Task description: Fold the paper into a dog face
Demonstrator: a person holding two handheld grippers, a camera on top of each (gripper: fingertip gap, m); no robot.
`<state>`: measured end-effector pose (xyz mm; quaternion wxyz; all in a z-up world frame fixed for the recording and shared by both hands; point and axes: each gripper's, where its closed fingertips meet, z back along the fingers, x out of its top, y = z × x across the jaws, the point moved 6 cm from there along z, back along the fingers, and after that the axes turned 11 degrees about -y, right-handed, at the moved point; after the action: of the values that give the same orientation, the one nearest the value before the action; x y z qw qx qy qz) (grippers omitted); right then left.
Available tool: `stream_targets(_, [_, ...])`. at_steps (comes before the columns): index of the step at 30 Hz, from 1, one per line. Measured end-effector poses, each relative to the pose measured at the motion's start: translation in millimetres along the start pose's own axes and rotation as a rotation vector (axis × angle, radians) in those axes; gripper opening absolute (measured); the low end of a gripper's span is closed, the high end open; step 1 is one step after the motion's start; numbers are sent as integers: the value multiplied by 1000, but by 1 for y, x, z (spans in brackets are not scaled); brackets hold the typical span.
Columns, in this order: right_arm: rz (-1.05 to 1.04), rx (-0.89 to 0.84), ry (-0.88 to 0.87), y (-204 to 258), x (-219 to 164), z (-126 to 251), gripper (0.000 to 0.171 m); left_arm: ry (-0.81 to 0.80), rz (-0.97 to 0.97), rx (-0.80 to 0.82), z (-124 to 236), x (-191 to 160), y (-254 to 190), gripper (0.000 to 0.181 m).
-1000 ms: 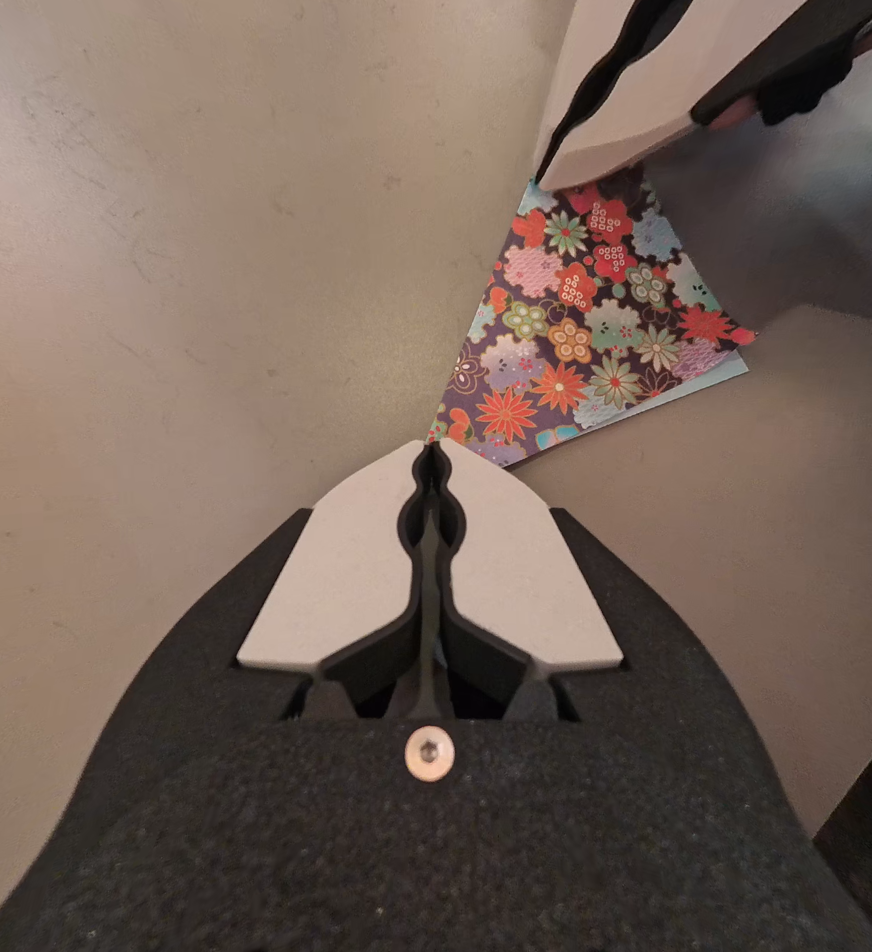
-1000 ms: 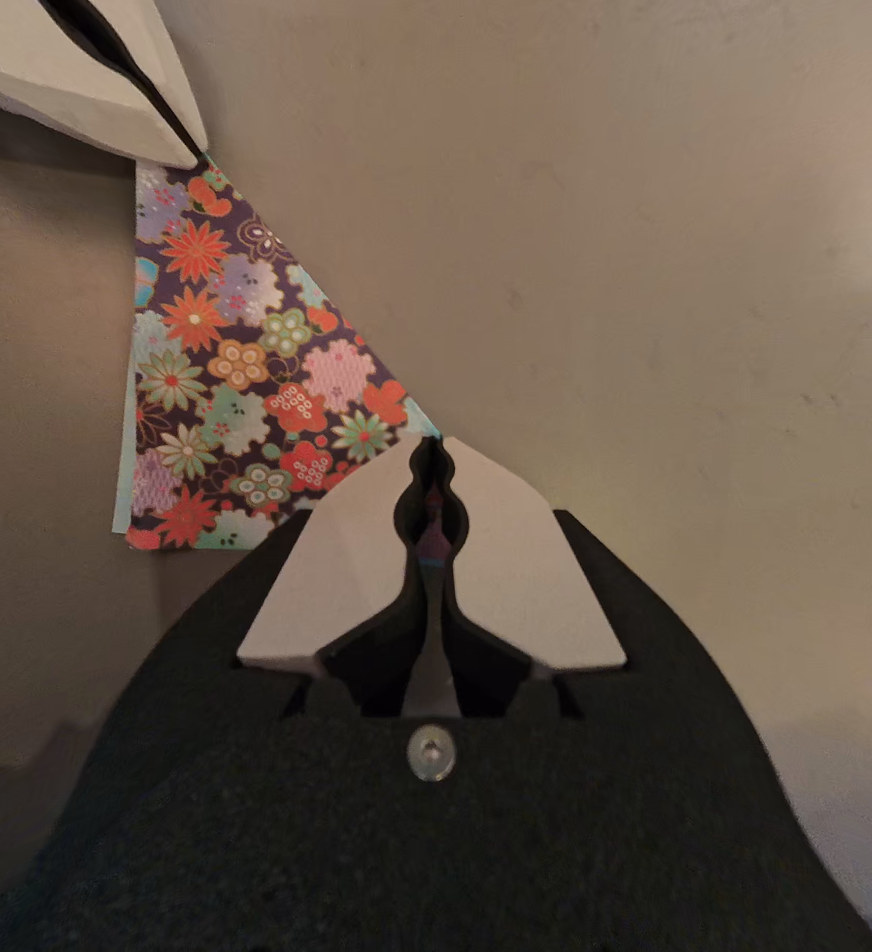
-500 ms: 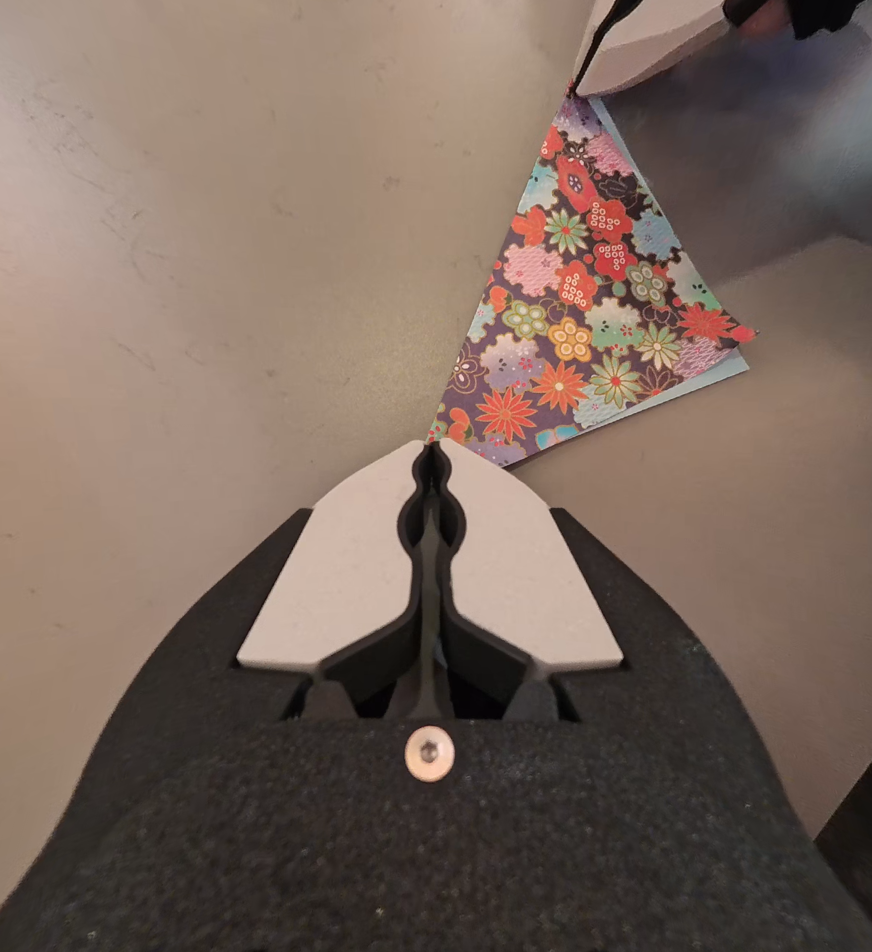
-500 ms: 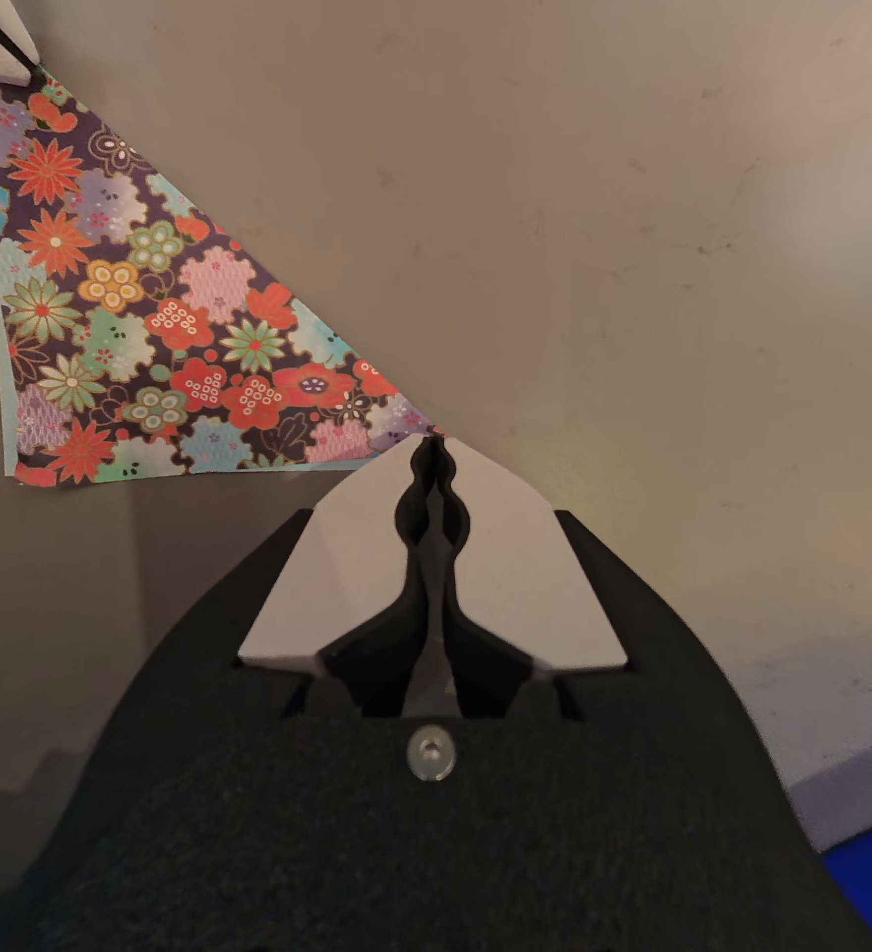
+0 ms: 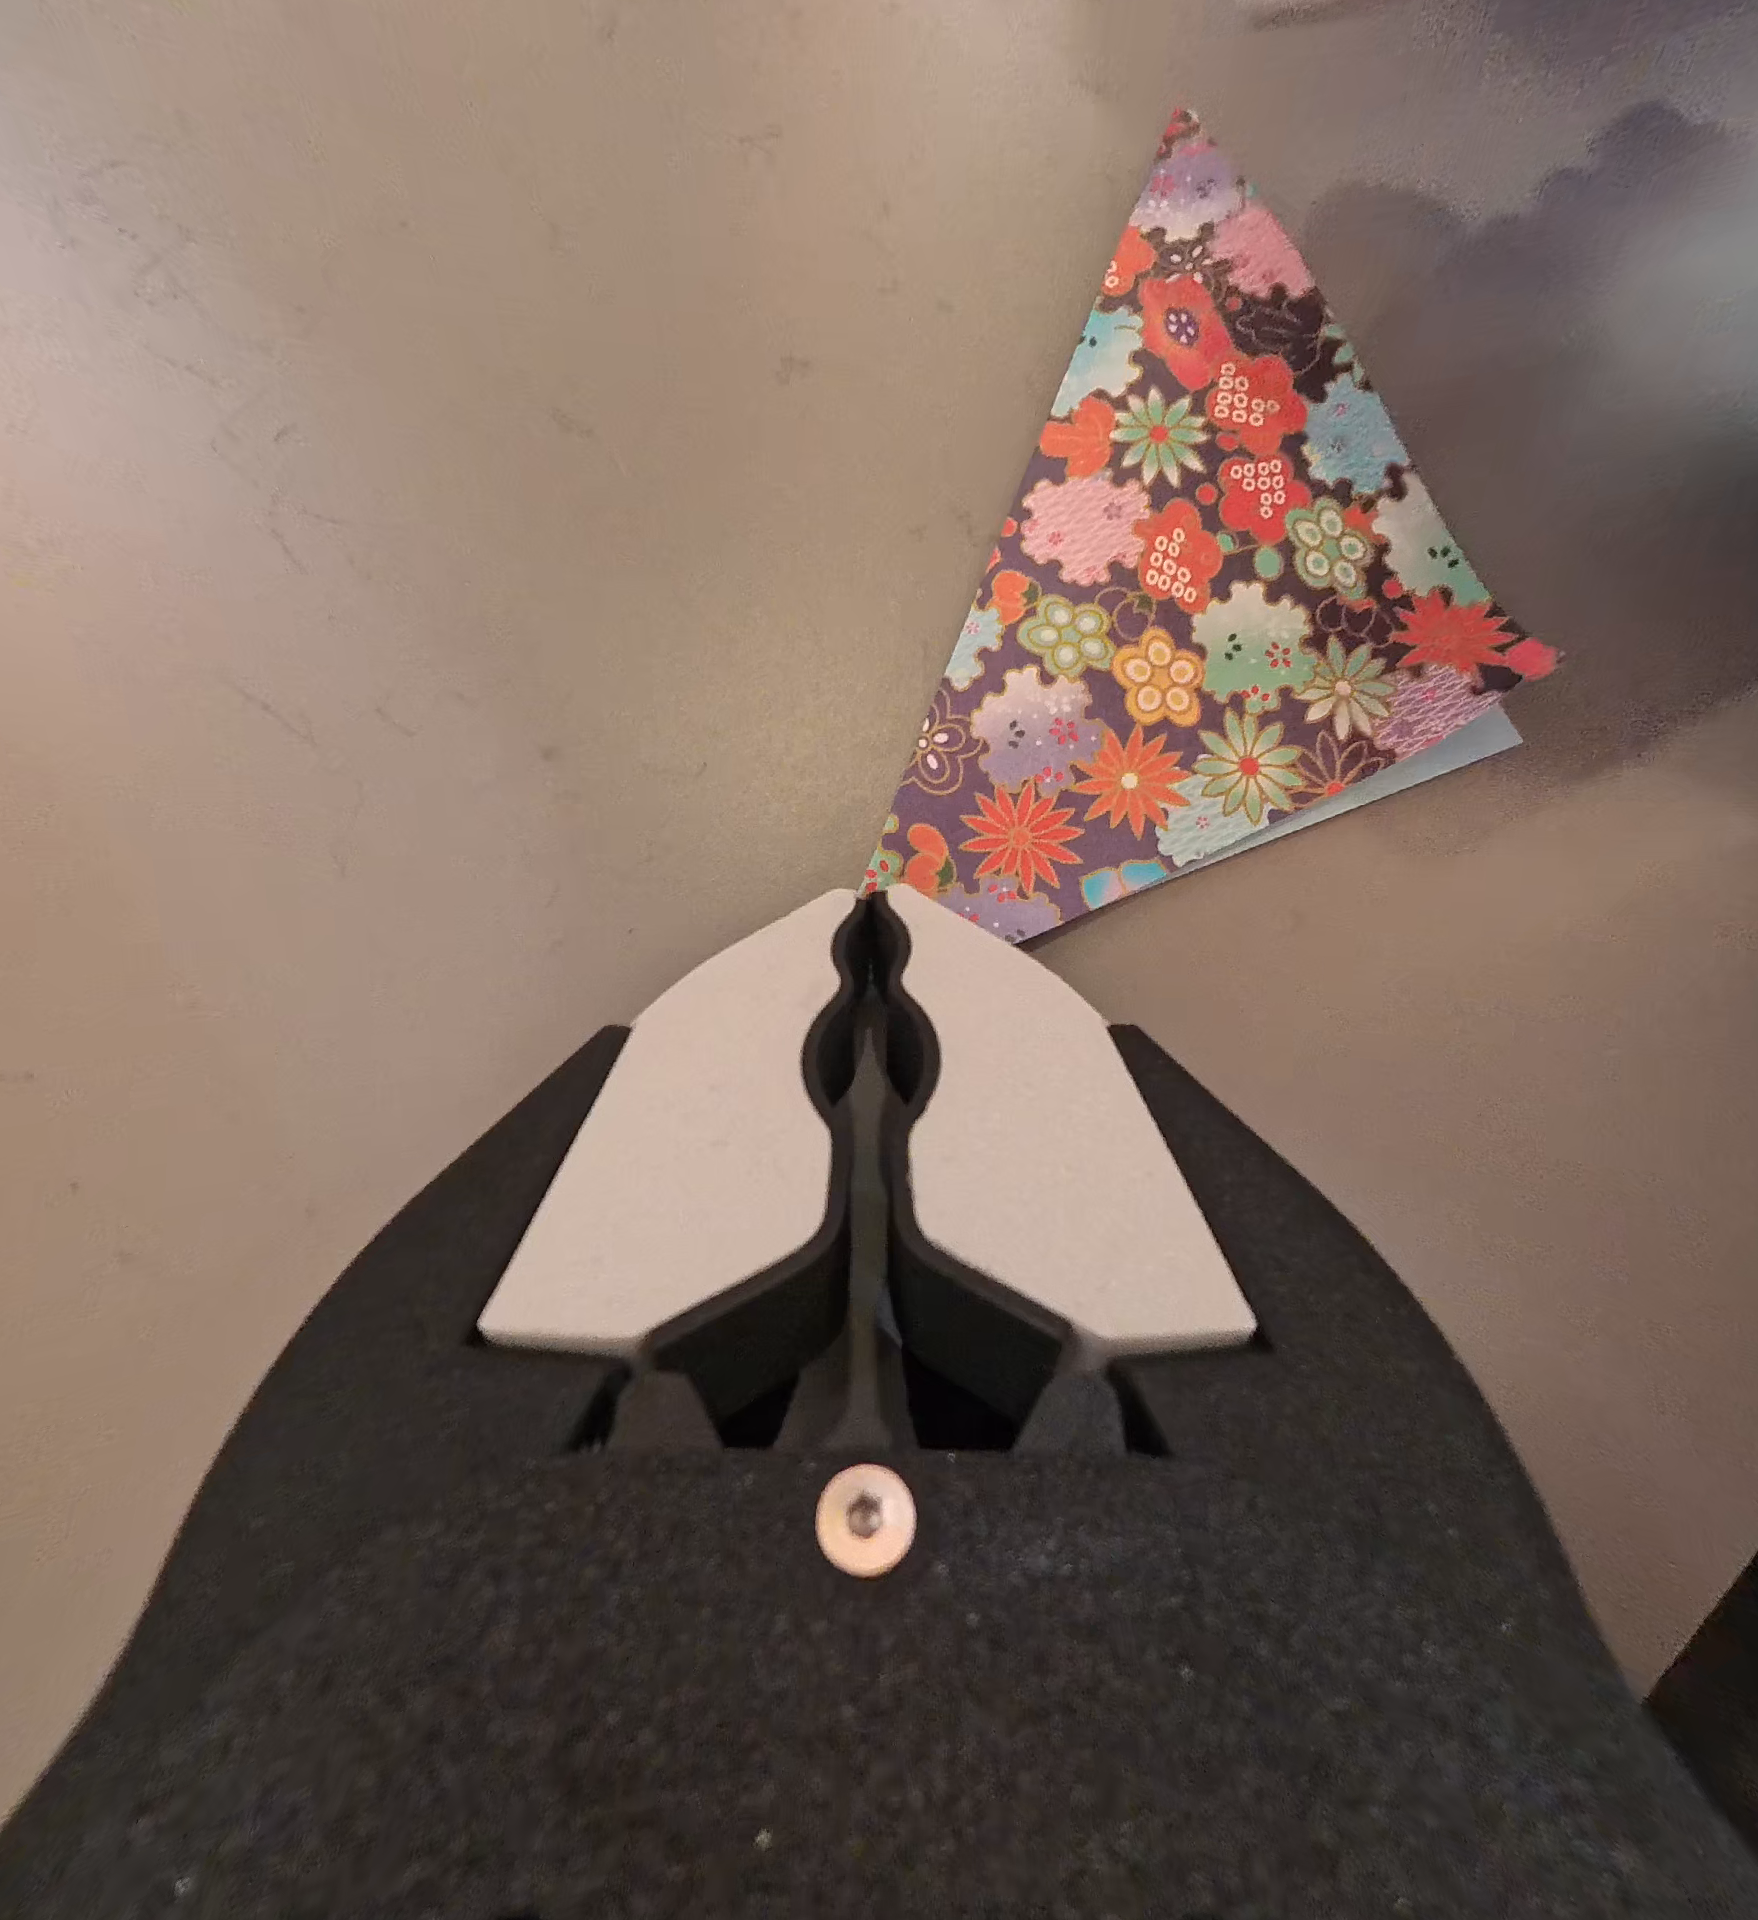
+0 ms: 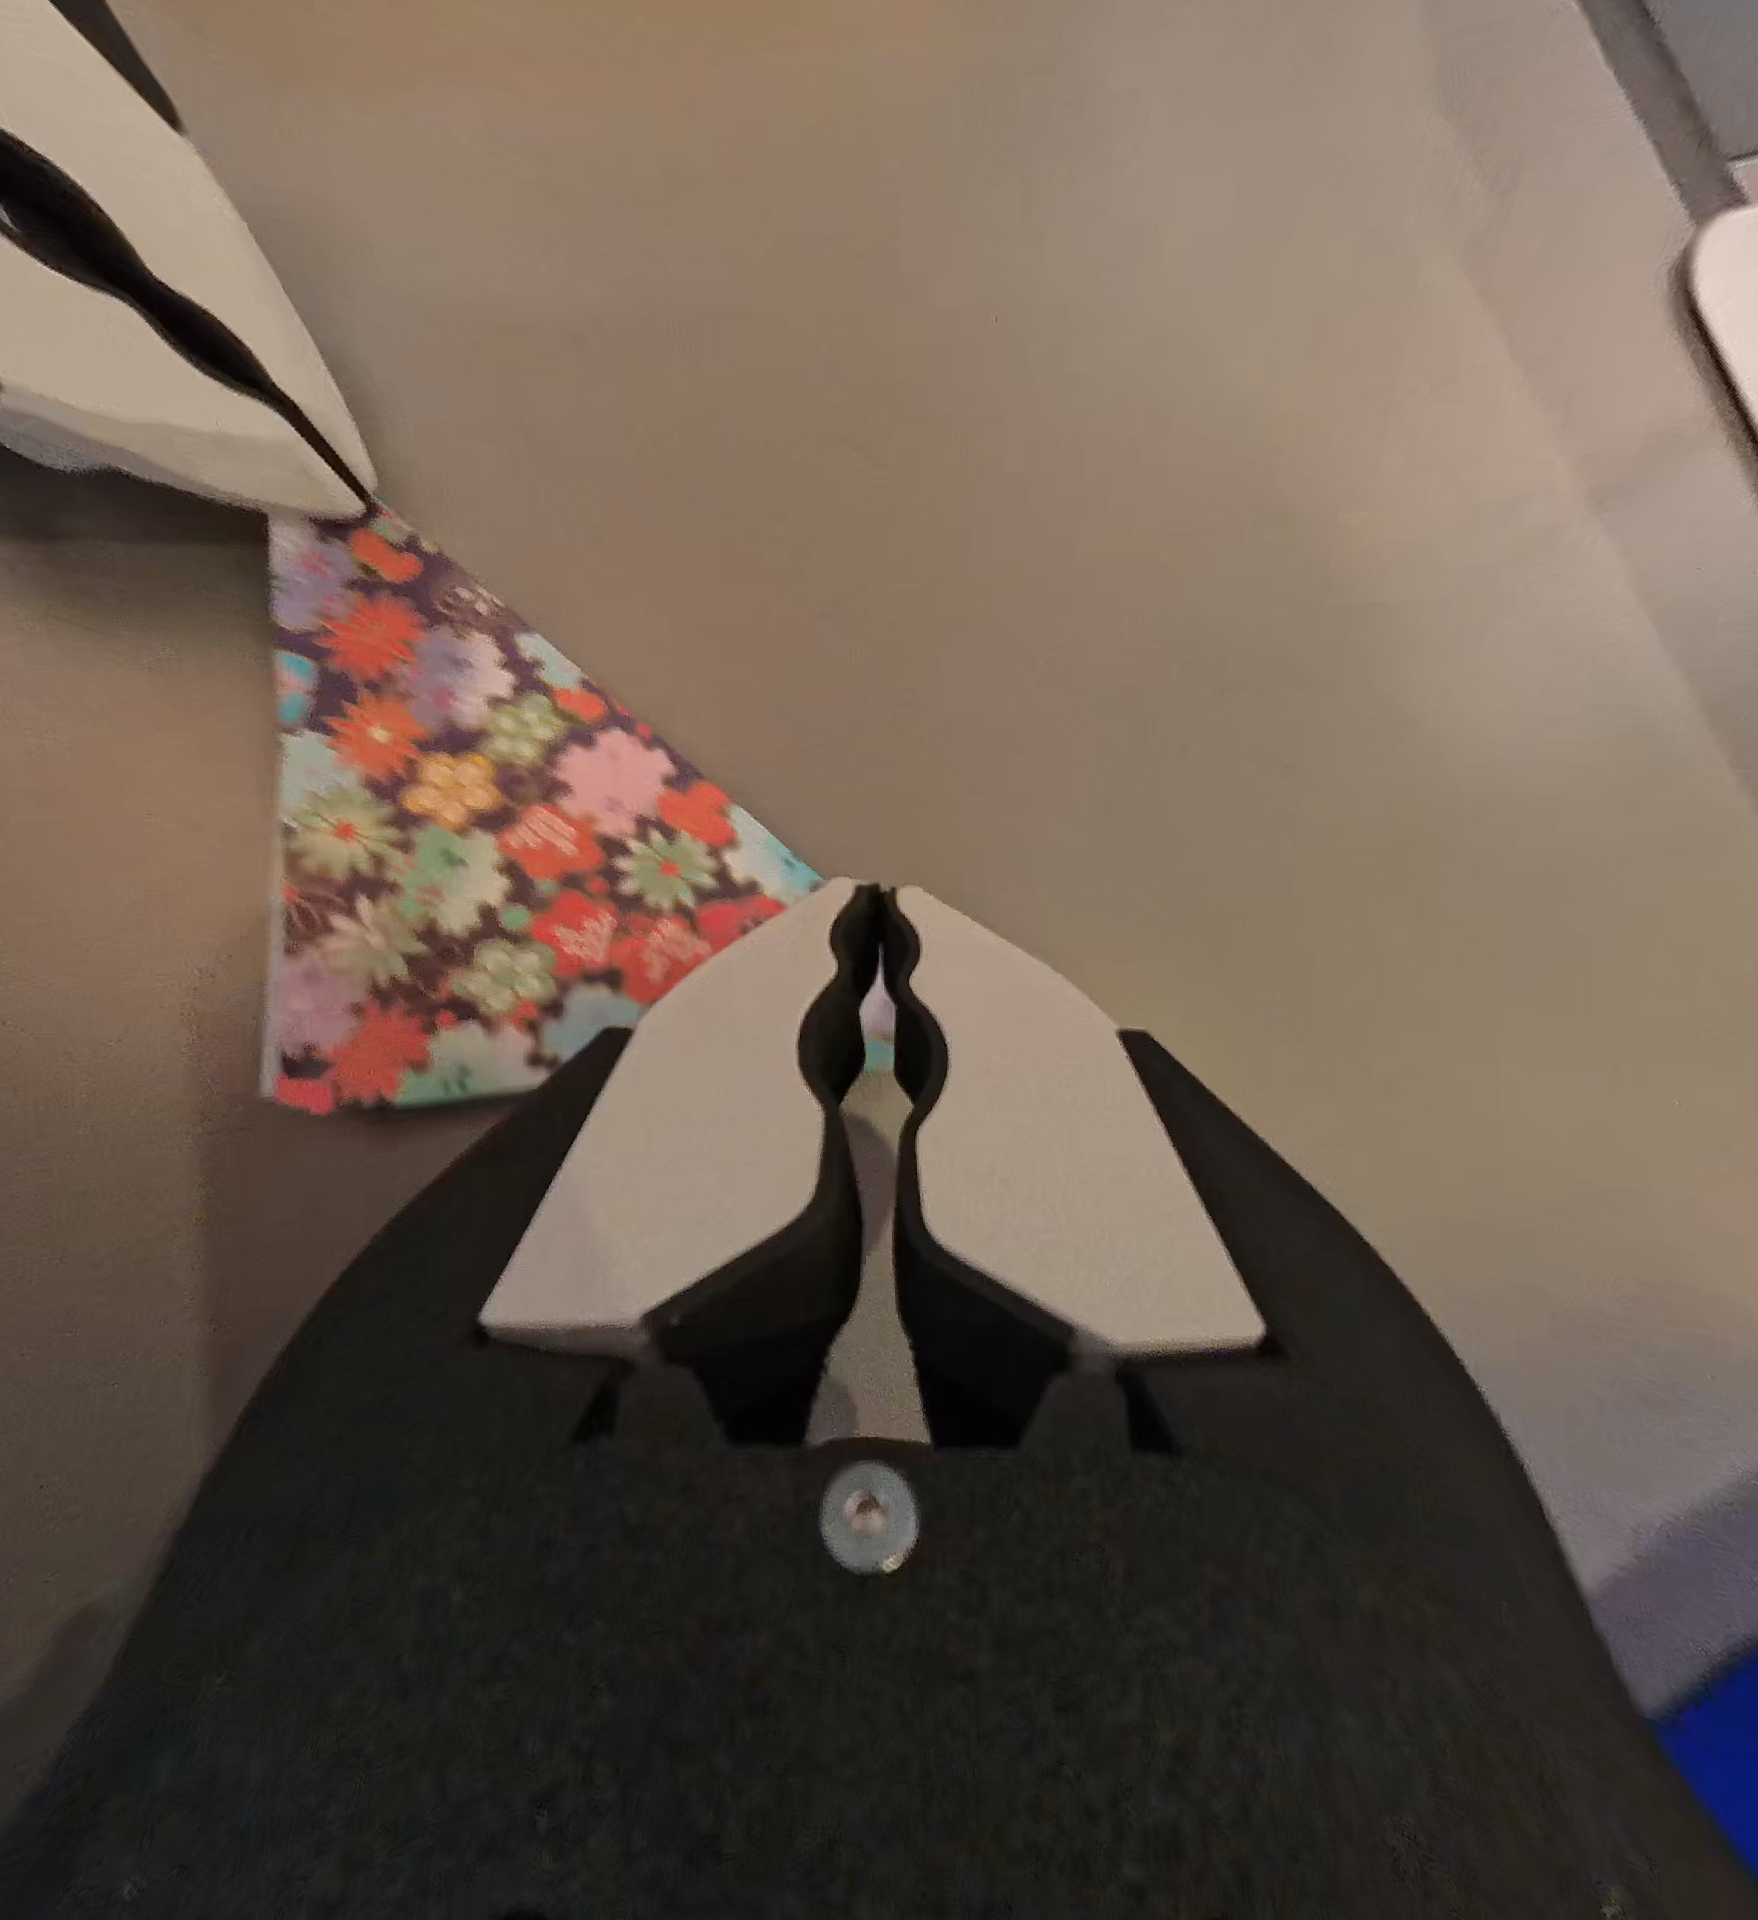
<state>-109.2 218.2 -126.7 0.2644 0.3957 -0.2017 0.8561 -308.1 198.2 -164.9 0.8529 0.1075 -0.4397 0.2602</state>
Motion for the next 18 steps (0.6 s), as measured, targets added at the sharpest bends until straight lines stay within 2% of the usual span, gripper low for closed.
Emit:
stream_targets(3, [-74,27,5,13,-3,-23,0,0,-5,7,0,0,-1,0])
stream_targets(6, [-90,-5,47,10,-19,-31,0,-1,-6,11,0,0,-1,0])
stream_targets(11, [-84,-94,65,-5,-35,-19,0,-6,6,4,0,-1,0,0])
stream_targets(18, [-139,-115,37,-15,-45,-11,0,-9,-5,8,0,-1,-1,0])
